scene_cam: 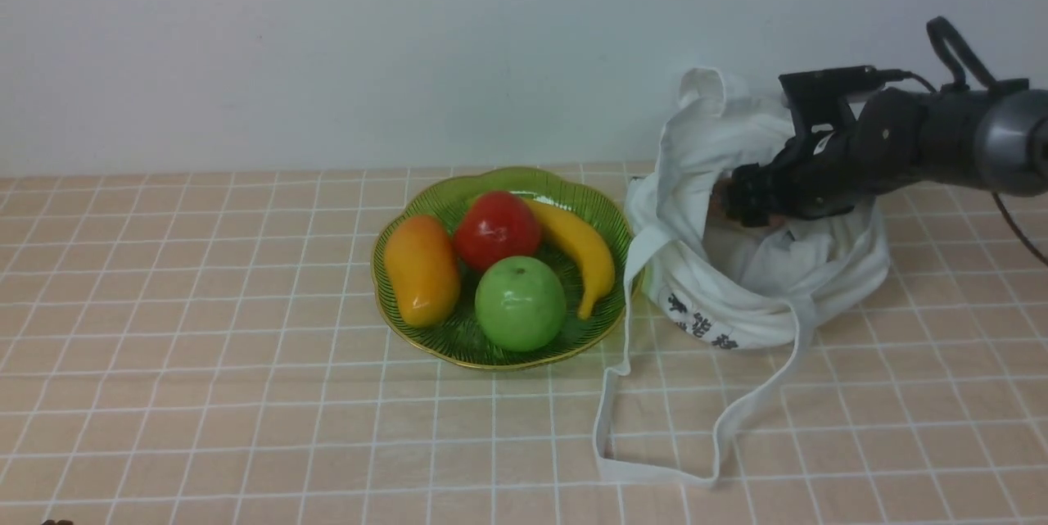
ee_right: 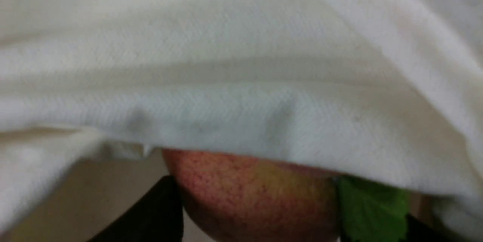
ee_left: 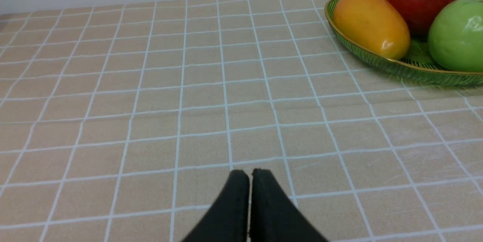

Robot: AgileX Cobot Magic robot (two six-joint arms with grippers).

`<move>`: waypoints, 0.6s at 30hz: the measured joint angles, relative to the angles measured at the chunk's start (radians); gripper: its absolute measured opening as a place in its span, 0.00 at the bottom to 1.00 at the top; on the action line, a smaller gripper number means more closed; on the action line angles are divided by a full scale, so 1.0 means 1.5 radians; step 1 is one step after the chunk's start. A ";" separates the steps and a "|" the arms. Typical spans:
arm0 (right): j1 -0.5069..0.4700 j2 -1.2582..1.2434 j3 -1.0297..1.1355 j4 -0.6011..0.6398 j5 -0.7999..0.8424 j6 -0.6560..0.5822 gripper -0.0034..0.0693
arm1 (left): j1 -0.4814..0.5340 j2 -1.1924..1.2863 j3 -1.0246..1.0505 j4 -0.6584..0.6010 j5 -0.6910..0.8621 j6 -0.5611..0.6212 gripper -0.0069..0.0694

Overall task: Take the fruit out of the bag on the brown coffee tablecloth and place them on the plate.
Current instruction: 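Reach into the cloth bag and grasp the peach with the right gripper, then place the peach onto the plate with the right gripper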

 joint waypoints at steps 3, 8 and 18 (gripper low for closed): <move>0.000 -0.035 0.000 0.000 0.061 0.006 0.70 | 0.000 0.000 0.000 0.000 0.000 0.000 0.08; 0.000 -0.083 0.000 -0.001 0.178 0.016 0.70 | 0.000 0.000 0.000 0.000 0.000 0.000 0.08; 0.000 -0.181 0.000 0.002 0.384 0.017 0.70 | 0.000 0.000 0.000 0.000 0.000 0.000 0.08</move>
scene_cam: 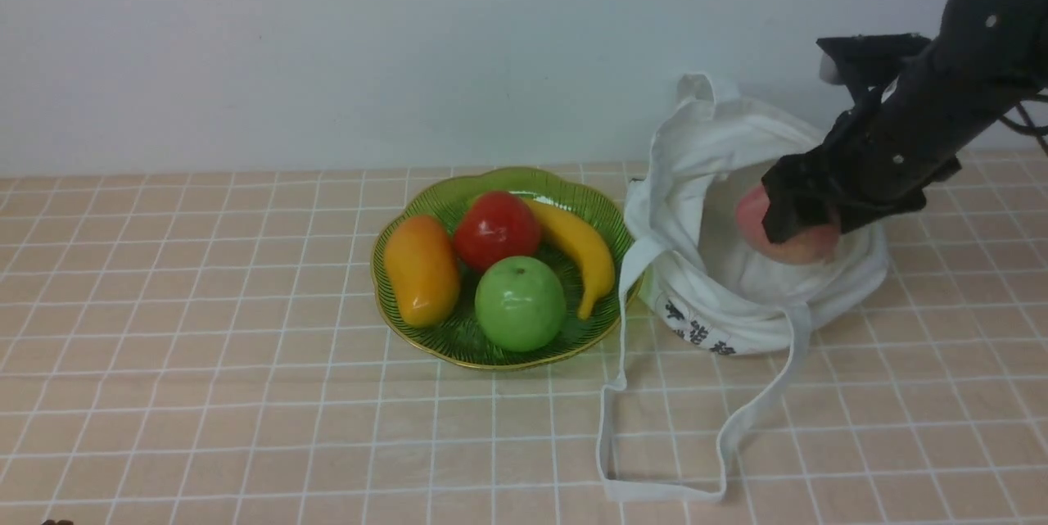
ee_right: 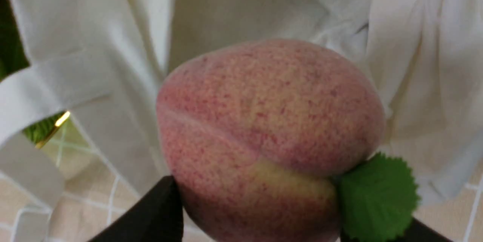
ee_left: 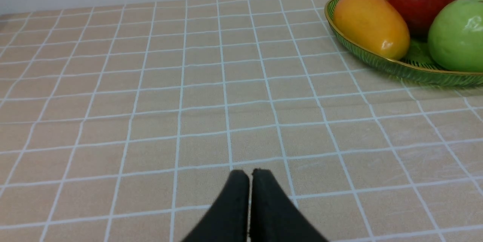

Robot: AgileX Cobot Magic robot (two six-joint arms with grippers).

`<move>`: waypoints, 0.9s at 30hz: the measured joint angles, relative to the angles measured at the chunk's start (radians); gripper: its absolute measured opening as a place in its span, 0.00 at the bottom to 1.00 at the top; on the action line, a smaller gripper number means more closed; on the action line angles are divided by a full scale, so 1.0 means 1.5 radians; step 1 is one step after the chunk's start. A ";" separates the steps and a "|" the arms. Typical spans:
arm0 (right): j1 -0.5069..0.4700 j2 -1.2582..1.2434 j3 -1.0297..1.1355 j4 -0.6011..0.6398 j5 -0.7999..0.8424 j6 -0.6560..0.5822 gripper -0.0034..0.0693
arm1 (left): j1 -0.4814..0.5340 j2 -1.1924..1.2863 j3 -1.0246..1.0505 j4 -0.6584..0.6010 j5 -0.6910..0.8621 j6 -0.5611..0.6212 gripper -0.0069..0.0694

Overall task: Take the fruit out of the bag on the brown coffee tablecloth and place them on the plate.
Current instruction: 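Place the peach onto the plate with the right gripper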

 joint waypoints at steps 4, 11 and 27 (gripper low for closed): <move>0.000 -0.053 0.000 0.051 0.042 -0.006 0.70 | 0.000 0.000 0.000 0.000 0.000 0.000 0.08; 0.069 -0.065 0.000 0.282 -0.046 -0.178 0.70 | 0.000 0.000 0.000 0.000 0.000 0.000 0.08; 0.188 0.117 0.000 0.373 -0.339 -0.340 0.71 | 0.000 0.000 0.000 0.000 0.000 0.000 0.08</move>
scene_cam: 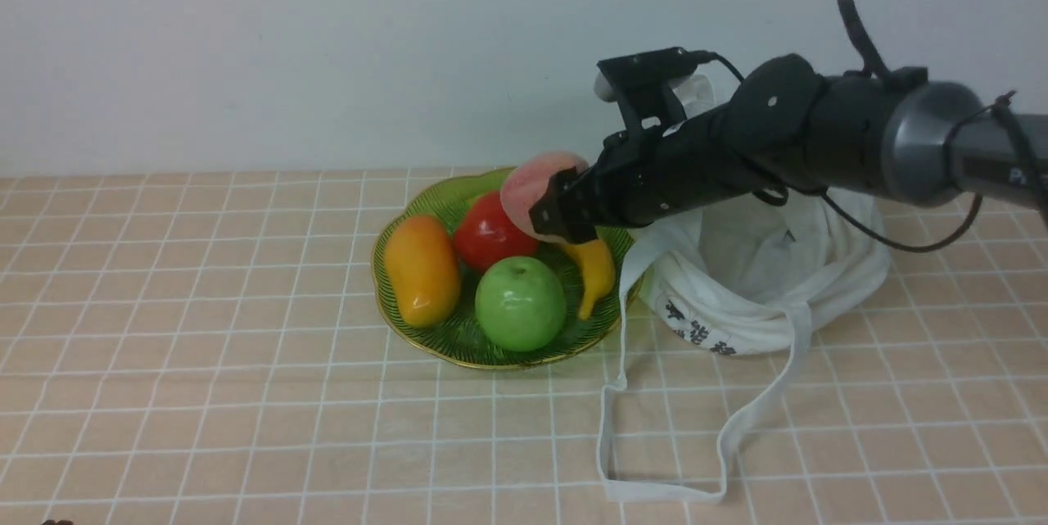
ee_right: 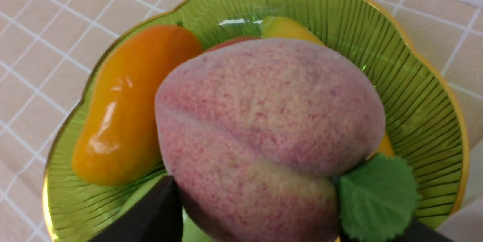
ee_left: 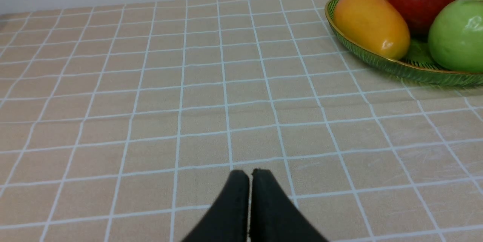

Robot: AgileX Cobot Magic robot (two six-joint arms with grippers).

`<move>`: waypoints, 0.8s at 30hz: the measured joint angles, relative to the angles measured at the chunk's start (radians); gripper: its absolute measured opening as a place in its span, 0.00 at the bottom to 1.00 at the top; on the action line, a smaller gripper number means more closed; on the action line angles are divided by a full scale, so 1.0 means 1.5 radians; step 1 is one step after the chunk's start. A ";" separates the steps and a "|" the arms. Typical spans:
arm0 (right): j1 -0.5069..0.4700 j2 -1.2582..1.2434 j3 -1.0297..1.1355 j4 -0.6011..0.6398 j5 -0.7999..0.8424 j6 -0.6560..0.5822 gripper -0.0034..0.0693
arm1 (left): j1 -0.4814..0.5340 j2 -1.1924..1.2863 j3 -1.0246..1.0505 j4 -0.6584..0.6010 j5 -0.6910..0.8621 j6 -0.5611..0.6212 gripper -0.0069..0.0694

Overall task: Take the fruit out of the bag on the brown coffee tablecloth and place them on the plate.
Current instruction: 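Place the peach onto the plate with the right gripper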

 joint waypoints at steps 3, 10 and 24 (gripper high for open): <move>0.000 0.006 0.000 0.005 -0.002 -0.001 0.80 | 0.000 0.000 0.000 0.000 0.000 0.000 0.08; 0.000 0.006 0.000 0.013 0.002 -0.003 0.99 | 0.000 0.000 0.000 0.000 0.000 0.000 0.08; 0.000 -0.104 0.000 -0.015 0.082 -0.005 1.00 | 0.000 0.000 0.000 0.000 0.000 0.000 0.08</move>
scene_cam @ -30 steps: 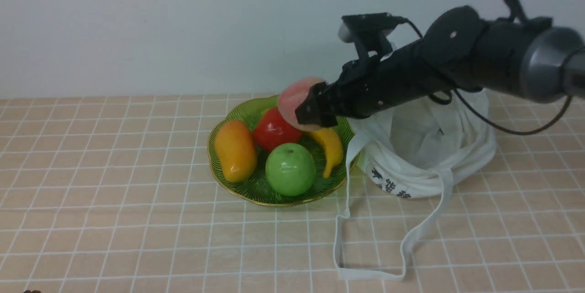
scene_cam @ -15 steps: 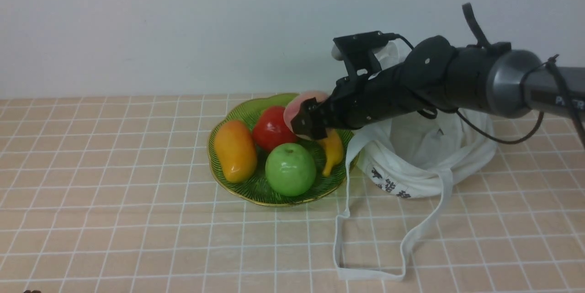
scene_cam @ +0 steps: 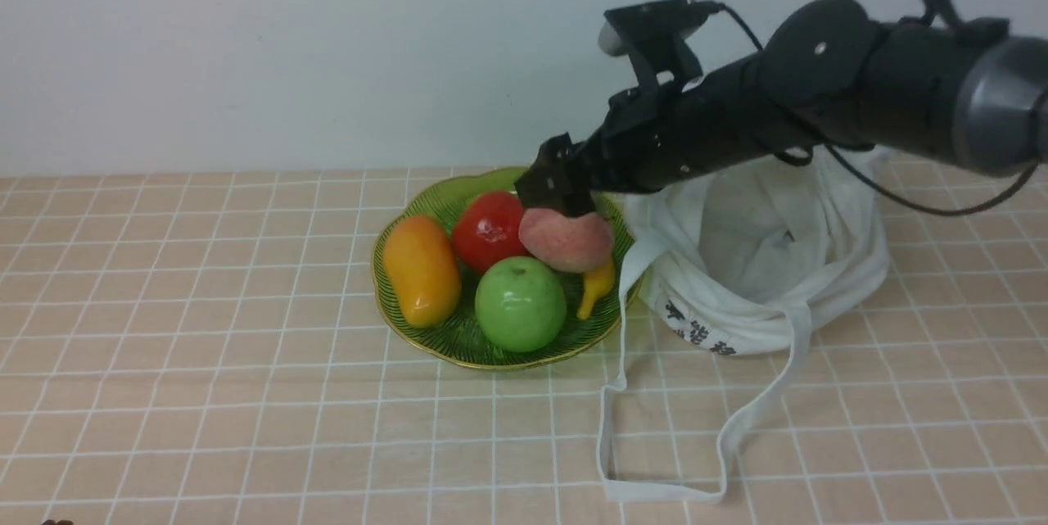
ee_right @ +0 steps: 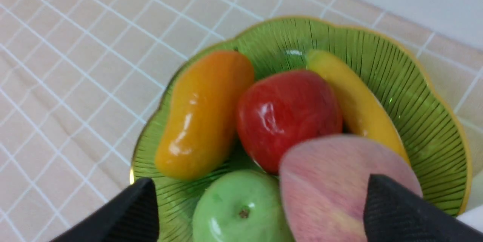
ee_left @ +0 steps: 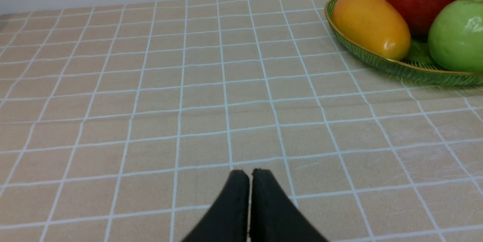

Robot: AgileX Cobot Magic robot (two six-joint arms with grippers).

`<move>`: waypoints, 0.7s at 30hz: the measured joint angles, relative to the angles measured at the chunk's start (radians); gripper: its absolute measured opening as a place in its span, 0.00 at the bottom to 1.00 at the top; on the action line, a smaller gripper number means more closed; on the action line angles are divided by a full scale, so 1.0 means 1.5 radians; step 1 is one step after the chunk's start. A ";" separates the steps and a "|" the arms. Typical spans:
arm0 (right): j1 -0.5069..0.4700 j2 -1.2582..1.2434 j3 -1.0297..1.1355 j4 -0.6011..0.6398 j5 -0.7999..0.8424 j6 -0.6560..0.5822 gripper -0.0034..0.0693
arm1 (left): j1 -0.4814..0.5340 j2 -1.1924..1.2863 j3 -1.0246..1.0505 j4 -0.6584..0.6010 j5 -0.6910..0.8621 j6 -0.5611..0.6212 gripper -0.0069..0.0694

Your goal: Take the fruit out of the bag on the brown coffee tablecloth and place them on the plate.

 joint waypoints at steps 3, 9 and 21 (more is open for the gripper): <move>0.000 -0.041 0.000 -0.016 0.017 0.000 1.00 | 0.000 0.000 0.000 0.000 0.000 0.000 0.08; 0.000 -0.124 0.000 -0.064 0.067 0.005 0.92 | 0.000 0.000 0.000 0.000 0.000 0.000 0.08; 0.000 -0.352 0.000 -0.365 0.240 0.218 0.14 | 0.000 0.000 0.000 0.000 0.000 0.000 0.08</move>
